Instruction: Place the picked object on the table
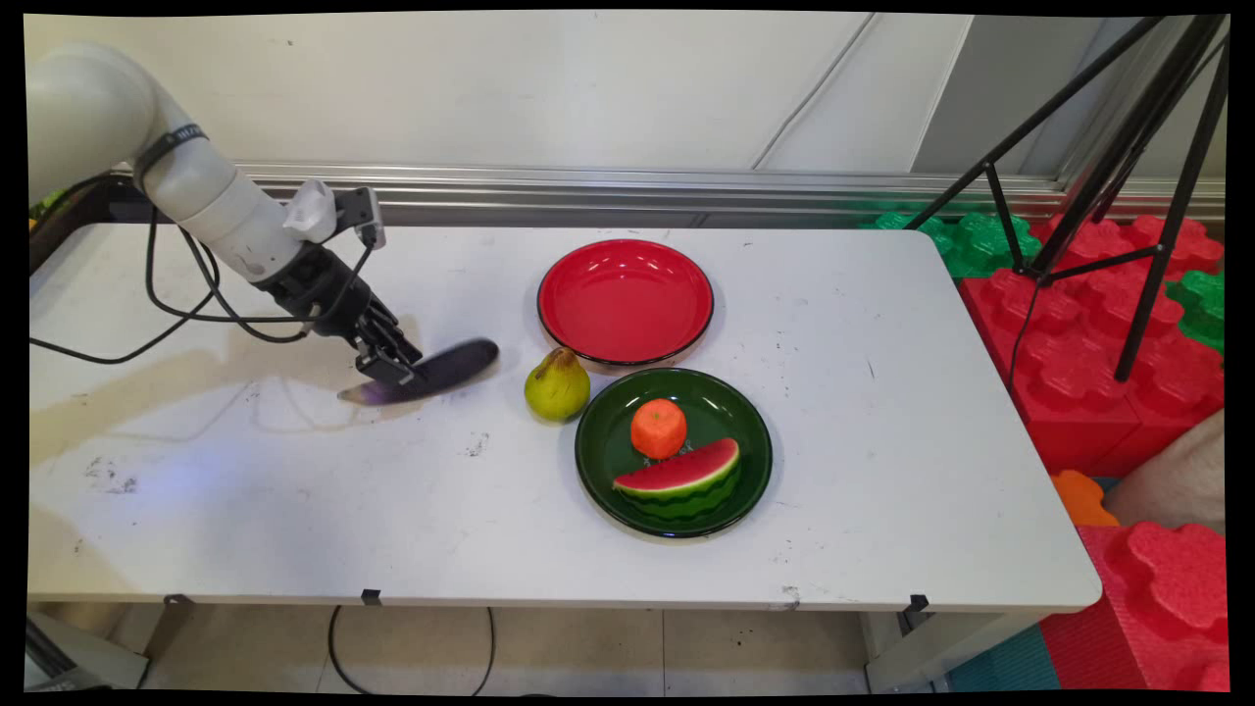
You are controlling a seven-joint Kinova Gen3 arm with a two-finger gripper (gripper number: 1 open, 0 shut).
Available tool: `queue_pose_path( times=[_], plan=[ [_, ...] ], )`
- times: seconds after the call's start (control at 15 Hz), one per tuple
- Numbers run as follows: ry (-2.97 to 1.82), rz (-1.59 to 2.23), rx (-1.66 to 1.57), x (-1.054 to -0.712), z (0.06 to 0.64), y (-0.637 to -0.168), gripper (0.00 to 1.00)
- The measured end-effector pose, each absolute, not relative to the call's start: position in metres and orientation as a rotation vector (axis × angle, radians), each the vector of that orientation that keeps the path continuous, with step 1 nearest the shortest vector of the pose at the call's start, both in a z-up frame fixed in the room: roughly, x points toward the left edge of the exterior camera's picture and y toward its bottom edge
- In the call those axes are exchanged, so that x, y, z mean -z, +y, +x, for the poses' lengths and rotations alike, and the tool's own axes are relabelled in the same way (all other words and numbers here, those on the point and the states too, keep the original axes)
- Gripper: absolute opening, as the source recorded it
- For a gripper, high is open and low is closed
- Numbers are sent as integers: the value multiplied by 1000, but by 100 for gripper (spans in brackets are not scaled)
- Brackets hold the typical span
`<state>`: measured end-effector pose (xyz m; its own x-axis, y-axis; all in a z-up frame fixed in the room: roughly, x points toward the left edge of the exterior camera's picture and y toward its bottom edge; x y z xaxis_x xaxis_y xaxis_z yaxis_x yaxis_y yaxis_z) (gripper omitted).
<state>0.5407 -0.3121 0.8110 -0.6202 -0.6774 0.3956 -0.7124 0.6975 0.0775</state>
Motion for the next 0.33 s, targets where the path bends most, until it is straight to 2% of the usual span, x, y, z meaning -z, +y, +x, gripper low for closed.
queue_pose_path(
  times=[0.33],
  plan=[
    [-2487, 1107, -115, -802, 542, -315, 100]
  ],
)
